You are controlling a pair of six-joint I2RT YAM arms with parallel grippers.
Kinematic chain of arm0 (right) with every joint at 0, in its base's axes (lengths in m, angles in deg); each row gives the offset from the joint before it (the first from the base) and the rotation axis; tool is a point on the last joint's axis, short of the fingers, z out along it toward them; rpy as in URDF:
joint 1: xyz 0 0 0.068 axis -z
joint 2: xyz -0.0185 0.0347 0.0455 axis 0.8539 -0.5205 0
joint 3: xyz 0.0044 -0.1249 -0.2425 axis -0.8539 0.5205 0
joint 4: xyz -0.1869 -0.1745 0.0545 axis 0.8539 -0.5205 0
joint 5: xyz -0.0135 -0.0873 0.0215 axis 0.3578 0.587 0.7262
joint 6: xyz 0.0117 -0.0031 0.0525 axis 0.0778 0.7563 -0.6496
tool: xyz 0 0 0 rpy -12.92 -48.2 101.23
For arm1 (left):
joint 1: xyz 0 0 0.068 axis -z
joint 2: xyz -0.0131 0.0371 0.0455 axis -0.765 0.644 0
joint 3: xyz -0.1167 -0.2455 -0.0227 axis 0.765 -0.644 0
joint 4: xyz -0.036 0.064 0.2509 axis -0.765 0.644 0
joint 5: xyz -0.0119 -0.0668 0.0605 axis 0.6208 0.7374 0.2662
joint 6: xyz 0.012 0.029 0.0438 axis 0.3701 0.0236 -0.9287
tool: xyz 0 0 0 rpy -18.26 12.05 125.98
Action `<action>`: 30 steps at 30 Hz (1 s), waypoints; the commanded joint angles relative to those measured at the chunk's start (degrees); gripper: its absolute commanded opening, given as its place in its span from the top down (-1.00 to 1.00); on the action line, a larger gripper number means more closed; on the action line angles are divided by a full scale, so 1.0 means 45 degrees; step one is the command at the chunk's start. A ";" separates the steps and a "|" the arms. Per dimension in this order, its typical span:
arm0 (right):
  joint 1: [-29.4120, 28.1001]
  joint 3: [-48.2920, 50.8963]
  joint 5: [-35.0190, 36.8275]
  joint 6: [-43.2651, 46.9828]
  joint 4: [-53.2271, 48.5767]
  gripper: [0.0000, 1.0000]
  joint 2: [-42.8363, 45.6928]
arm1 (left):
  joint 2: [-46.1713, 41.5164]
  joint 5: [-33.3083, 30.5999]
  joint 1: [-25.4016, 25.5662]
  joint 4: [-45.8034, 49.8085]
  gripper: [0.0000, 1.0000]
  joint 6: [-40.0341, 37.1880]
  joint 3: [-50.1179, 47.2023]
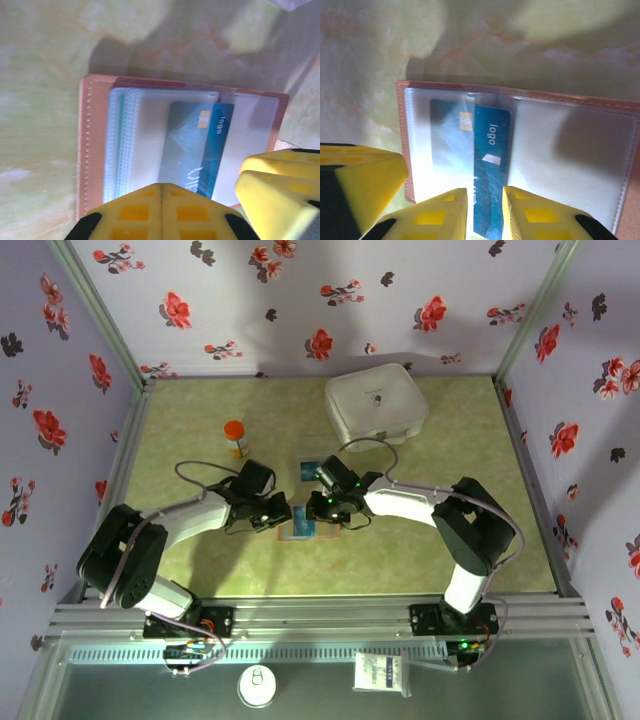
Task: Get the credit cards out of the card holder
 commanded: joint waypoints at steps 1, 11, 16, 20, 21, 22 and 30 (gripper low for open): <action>0.0287 0.0559 -0.0395 -0.0385 0.0634 0.47 0.0287 | 0.0386 0.0198 0.0172 -0.0034 0.92 -0.0067 0.0407; 0.0620 0.1237 -0.1296 -0.0839 0.1862 0.47 0.0143 | 0.1243 0.0399 0.0254 -0.0341 1.00 -0.0106 0.0667; 0.0737 0.1349 -0.1635 -0.0985 0.2216 0.48 -0.0070 | 0.1429 -0.0199 0.0364 0.0420 1.00 -0.0163 0.0760; 0.0797 0.1437 -0.1720 -0.1023 0.2335 0.47 -0.0234 | 0.1557 -0.0284 0.0400 0.0517 1.00 -0.0229 0.0749; 0.0811 0.1466 -0.1811 -0.1077 0.2452 0.48 -0.0303 | 0.1623 -0.0293 0.0404 0.0571 1.00 -0.0224 0.0750; 0.0801 0.1496 -0.1948 -0.1130 0.2588 0.48 -0.0369 | 0.1644 -0.0296 0.0410 0.0596 1.00 -0.0193 0.0771; 0.0820 0.1643 -0.2406 -0.1410 0.3237 0.51 -0.0647 | 0.1759 -0.0293 0.0440 0.0631 1.00 -0.0209 0.0910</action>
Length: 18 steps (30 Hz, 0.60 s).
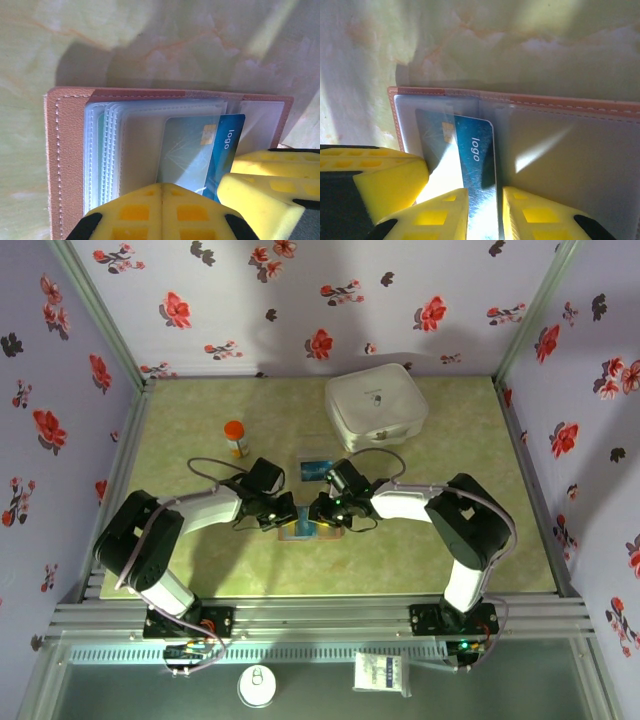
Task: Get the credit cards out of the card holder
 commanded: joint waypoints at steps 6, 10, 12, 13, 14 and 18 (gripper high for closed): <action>0.0065 0.0454 -0.0501 -0.0599 0.1072 0.61 -0.0029 | 0.0397 -0.0334 0.0108 0.0591 1.00 -0.0223 0.0130; 0.0082 0.0395 -0.0733 -0.0643 0.1143 0.66 -0.0121 | 0.0316 -0.0335 0.0114 0.0520 1.00 -0.0084 0.0076; 0.0100 0.0414 -0.0718 -0.0596 0.1072 0.69 -0.0099 | 0.0262 -0.0378 0.0126 0.0494 1.00 -0.0075 0.0109; 0.0116 0.0424 -0.0694 -0.0583 0.1016 0.71 -0.0099 | 0.0260 -0.0371 0.0114 0.0511 1.00 -0.0094 0.0128; 0.0137 0.0449 -0.0704 -0.0572 0.1007 0.74 -0.0074 | 0.0252 -0.0385 0.0111 0.0543 1.00 -0.0104 0.0144; 0.0248 0.0493 -0.0619 -0.0395 0.0778 0.79 0.0158 | 0.0031 -0.0522 0.0114 0.0724 1.00 -0.0081 0.0144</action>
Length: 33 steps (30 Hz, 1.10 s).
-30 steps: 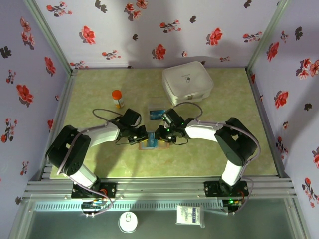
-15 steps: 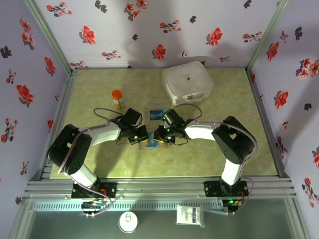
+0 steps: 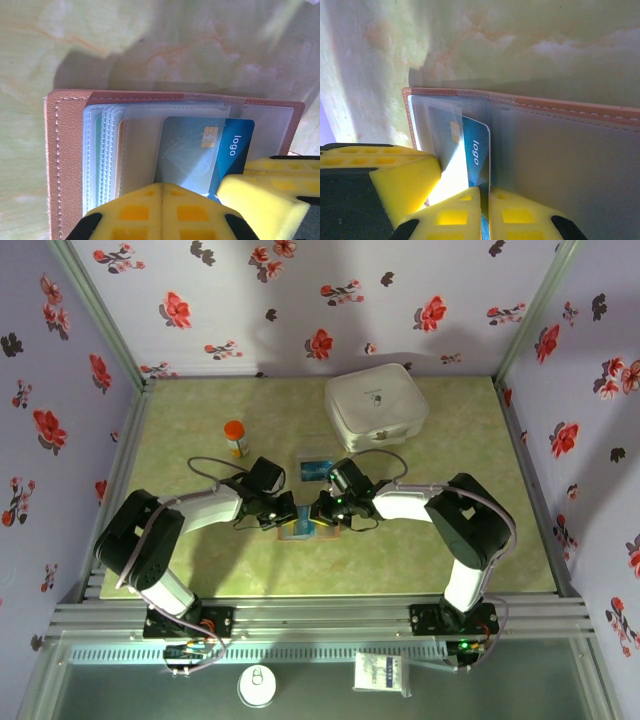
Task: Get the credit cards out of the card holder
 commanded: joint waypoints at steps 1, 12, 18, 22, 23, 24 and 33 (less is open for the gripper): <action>0.0139 0.0182 0.0046 0.0180 -0.0189 0.79 0.0268 | -0.0070 -0.0435 0.0093 0.0716 1.00 -0.0116 0.0055; 0.0674 0.0304 0.0825 0.1368 -0.2393 0.82 0.1529 | -0.0216 -0.0504 0.0025 0.0920 1.00 -0.0230 -0.0046; 0.0679 -0.0331 0.0953 0.1743 -0.3347 0.85 0.1800 | -0.0362 -0.0526 0.0016 0.0806 1.00 -0.0107 -0.0059; 0.0679 -0.0825 0.1009 0.2020 -0.3823 0.89 0.1707 | -0.0283 -0.0474 0.0017 0.0907 1.00 -0.0120 0.0129; 0.0679 -0.0960 0.0985 0.2055 -0.3910 0.90 0.1672 | -0.0325 -0.0469 0.0016 0.0884 1.00 -0.0122 0.0129; 0.0679 -0.1071 0.0992 0.2115 -0.4005 0.90 0.1670 | -0.0393 -0.0461 -0.0002 0.0894 1.00 -0.0107 0.0132; 0.0679 -0.2829 0.1895 0.3936 -0.6473 0.92 0.1606 | -0.0979 -0.0460 -0.0189 0.0927 1.00 -0.0233 0.0044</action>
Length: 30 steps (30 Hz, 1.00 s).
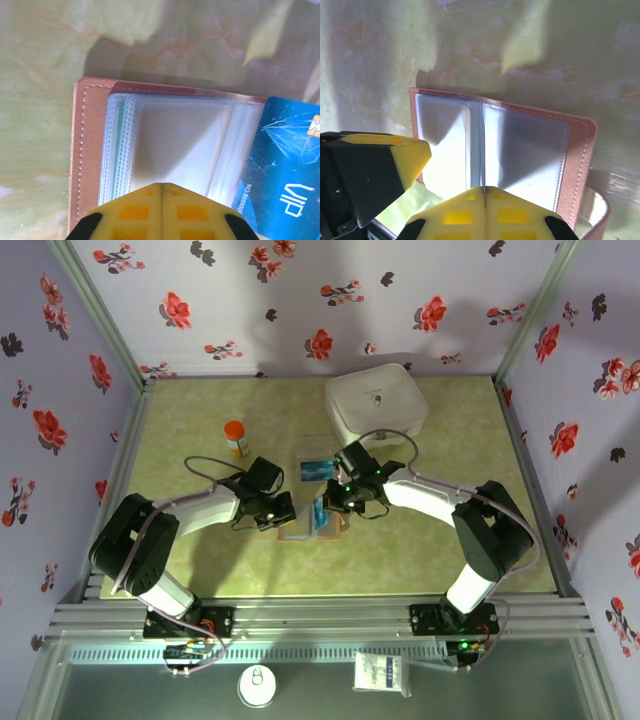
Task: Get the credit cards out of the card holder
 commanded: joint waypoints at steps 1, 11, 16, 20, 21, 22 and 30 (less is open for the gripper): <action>0.0038 -0.1141 0.0841 0.1708 -0.1920 0.92 0.0013 | -0.0515 -0.0224 -0.0179 0.0337 1.00 -0.0261 0.0006; 0.0038 -0.4378 0.1838 0.8923 -0.6304 0.92 -0.1310 | -0.1367 -0.0260 -0.0622 0.0425 0.99 -0.0389 -0.0703; 0.0038 -0.5961 0.2147 1.2223 -0.8012 0.90 -0.2221 | -0.2003 -0.0344 -0.0813 0.0366 0.98 -0.0321 -0.1291; 0.0038 -0.7212 0.2519 1.4605 -0.9119 0.94 -0.2935 | -0.2302 -0.0358 -0.0968 0.0396 0.98 -0.0235 -0.1608; 0.0038 -0.7592 0.2649 1.5242 -0.9442 0.96 -0.3159 | -0.2407 -0.0353 -0.0966 0.0346 0.98 -0.0182 -0.1708; 0.0039 -0.7980 0.2790 1.5825 -0.9792 0.99 -0.3349 | -0.2511 -0.0354 -0.0961 0.0300 0.98 -0.0124 -0.1793; 0.0114 -1.0041 0.4249 1.9394 -1.0751 1.00 -0.4335 | -0.3275 -0.0304 -0.0962 -0.0066 0.97 0.0351 -0.2592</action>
